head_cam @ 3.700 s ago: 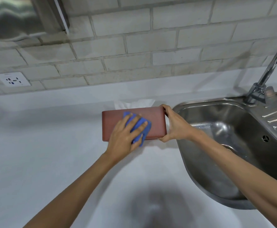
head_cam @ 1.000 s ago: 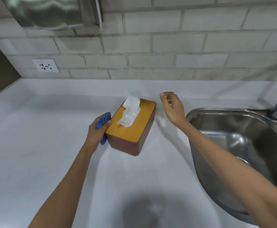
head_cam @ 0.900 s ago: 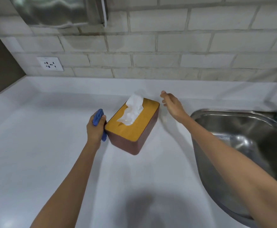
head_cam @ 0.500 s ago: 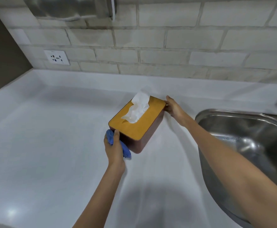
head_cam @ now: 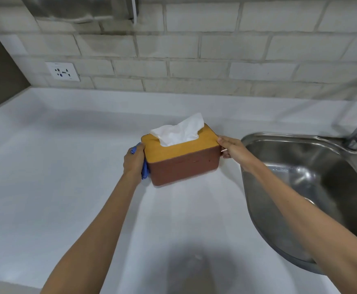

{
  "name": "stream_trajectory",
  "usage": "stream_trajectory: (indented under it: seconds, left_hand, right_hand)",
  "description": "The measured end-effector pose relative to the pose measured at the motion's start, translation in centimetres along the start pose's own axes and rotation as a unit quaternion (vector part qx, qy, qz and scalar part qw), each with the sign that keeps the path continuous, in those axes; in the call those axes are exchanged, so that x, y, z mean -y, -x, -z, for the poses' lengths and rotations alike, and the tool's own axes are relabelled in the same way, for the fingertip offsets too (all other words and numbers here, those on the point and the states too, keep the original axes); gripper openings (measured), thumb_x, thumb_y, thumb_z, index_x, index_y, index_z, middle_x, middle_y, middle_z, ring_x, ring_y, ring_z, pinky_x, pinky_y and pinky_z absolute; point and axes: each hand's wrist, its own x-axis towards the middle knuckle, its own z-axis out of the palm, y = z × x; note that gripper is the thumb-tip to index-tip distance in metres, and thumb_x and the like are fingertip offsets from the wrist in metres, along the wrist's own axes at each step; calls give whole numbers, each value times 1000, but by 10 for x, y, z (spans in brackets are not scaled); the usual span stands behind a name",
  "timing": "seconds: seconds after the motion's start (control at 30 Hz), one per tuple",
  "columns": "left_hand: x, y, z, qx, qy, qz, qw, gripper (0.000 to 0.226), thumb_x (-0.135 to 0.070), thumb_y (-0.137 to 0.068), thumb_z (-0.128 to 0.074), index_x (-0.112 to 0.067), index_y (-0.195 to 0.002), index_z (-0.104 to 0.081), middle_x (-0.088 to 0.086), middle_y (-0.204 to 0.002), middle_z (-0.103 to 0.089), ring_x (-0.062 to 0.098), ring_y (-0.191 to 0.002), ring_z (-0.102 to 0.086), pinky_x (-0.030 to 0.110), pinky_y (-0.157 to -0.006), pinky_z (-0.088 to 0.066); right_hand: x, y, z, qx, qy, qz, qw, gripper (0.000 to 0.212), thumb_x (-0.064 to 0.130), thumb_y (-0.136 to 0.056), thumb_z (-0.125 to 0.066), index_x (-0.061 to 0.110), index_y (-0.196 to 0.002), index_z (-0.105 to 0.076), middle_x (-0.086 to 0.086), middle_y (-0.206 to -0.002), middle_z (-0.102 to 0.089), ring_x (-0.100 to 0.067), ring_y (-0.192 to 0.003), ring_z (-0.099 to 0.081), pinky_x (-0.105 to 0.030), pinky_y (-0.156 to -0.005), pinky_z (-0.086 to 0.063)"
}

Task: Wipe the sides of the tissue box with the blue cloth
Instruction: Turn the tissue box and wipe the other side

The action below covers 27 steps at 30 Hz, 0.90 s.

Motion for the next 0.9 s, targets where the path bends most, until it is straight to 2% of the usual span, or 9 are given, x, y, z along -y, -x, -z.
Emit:
stream_trajectory:
  seconds: [0.1,0.2,0.3,0.4,0.5,0.6,0.7,0.77,0.9]
  left_hand:
    - [-14,-9,0,39,-44,33,998,26,-31,-85,-55,-18,-63,-48,9,-59,-51,25,-62,-50,35,-71,-47]
    - [-30,-14,0,83,-134,41,987,33,-28,-84,-49,-12,-56,-39,11,-33,-41,22,-40,-44,36,-69,-48]
    - [-44,-18,-2,136,-234,41,962,50,-25,-83,-41,-7,-37,-32,7,-18,-27,19,-18,-31,28,-54,-43]
    - [-57,-21,-6,156,-326,38,932,61,-23,-79,-38,-12,-21,-23,5,-18,-24,18,-21,-25,20,-44,-34]
    - [-70,-24,-12,155,-376,43,912,59,-20,-76,-42,-12,-19,-27,6,-20,-32,24,-36,-39,11,-31,-35]
    - [-76,-26,-17,157,-408,50,898,49,-16,-70,-43,-10,-23,-32,7,-24,-39,27,-47,-46,13,-32,-40]
    - [-80,-29,-22,160,-421,51,891,37,-13,-66,-42,-8,-30,-31,8,-32,-41,25,-46,-43,13,-33,-40]
    - [-83,-30,-24,157,-428,55,888,35,-12,-67,-42,-9,-34,-31,8,-36,-41,25,-46,-43,13,-35,-41]
    - [-88,-33,-29,167,-432,58,884,36,-11,-67,-40,-9,-33,-30,6,-28,-40,25,-45,-44,12,-33,-38]
  right_hand:
    - [5,9,7,4,30,-14,999,33,36,-98,-42,19,-118,-62,4,-84,-60,-13,-70,-55,-21,-64,-43]
    - [15,12,13,0,36,-48,998,31,38,-97,-43,17,-107,-64,-1,-79,-61,-15,-65,-58,-21,-60,-45]
    - [25,15,20,3,30,-100,995,32,42,-96,-45,16,-104,-62,-8,-81,-62,-19,-61,-62,-21,-57,-48]
    - [31,17,23,12,21,-124,992,35,46,-94,-45,17,-94,-64,-10,-83,-63,-20,-59,-63,-18,-47,-50]
    - [37,16,23,5,26,-130,991,38,50,-93,-45,18,-84,-63,-7,-81,-63,-20,-58,-62,-18,-43,-48]
    - [41,15,23,-4,40,-119,992,39,56,-91,-45,21,-85,-62,-4,-81,-66,-19,-59,-62,-21,-49,-46]
    - [38,9,22,-28,27,-85,996,36,59,-88,-46,28,-105,-55,-1,-80,-66,-16,-60,-63,-23,-54,-47]
    - [35,5,19,-57,7,-60,997,36,58,-88,-48,30,-109,-50,-1,-79,-64,-16,-61,-62,-26,-58,-50]
    - [25,2,12,-128,-22,11,992,31,57,-85,-54,26,-84,-55,-4,-82,-65,-26,-66,-66,-39,-65,-59]
